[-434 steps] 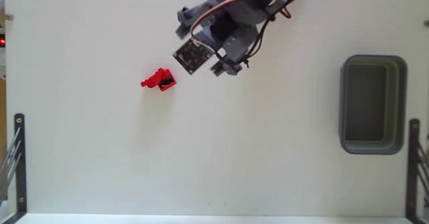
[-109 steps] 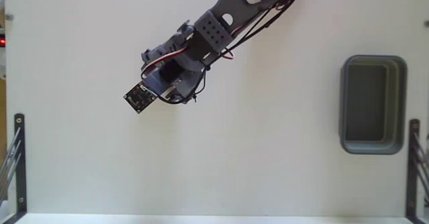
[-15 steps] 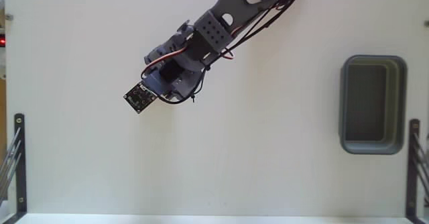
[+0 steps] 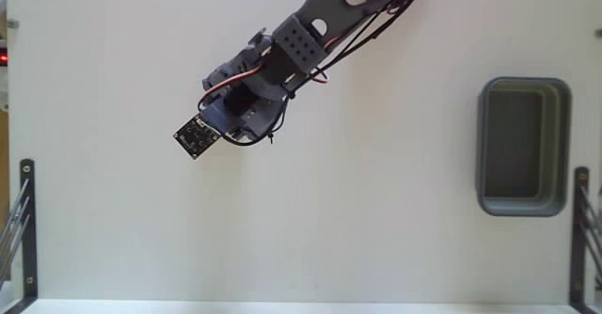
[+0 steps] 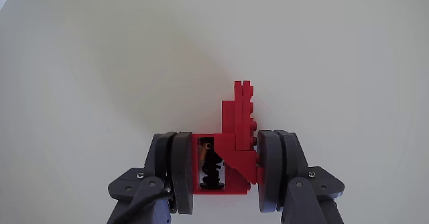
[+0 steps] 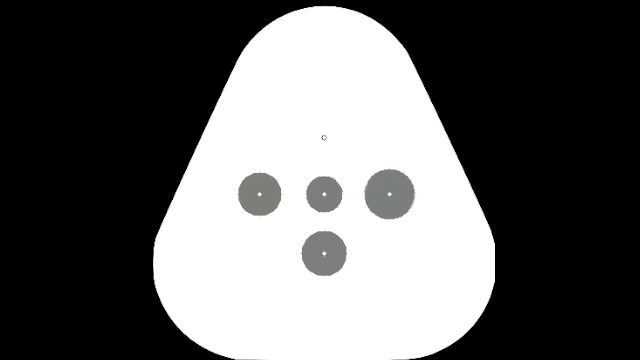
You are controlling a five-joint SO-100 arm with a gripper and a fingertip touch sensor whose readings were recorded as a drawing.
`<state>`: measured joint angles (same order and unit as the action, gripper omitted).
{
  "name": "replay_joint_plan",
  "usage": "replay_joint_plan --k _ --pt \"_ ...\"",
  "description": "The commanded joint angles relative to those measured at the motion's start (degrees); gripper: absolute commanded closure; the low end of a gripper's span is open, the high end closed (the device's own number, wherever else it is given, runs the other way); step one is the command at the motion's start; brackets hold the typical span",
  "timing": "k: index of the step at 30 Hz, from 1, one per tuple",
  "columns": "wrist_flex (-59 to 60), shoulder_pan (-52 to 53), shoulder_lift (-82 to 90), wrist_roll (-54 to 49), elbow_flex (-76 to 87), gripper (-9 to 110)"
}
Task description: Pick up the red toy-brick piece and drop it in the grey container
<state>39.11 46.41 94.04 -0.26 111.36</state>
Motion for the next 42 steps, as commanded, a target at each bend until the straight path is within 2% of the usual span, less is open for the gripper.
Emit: replay_joint_plan --k 1,15,42 --pt "-0.6 0.9 1.6 0.3 0.1 52" --pt "0.6 0.9 1.9 0.3 -0.8 52" --pt "21.6 0.9 3.4 0.3 -20.2 52"
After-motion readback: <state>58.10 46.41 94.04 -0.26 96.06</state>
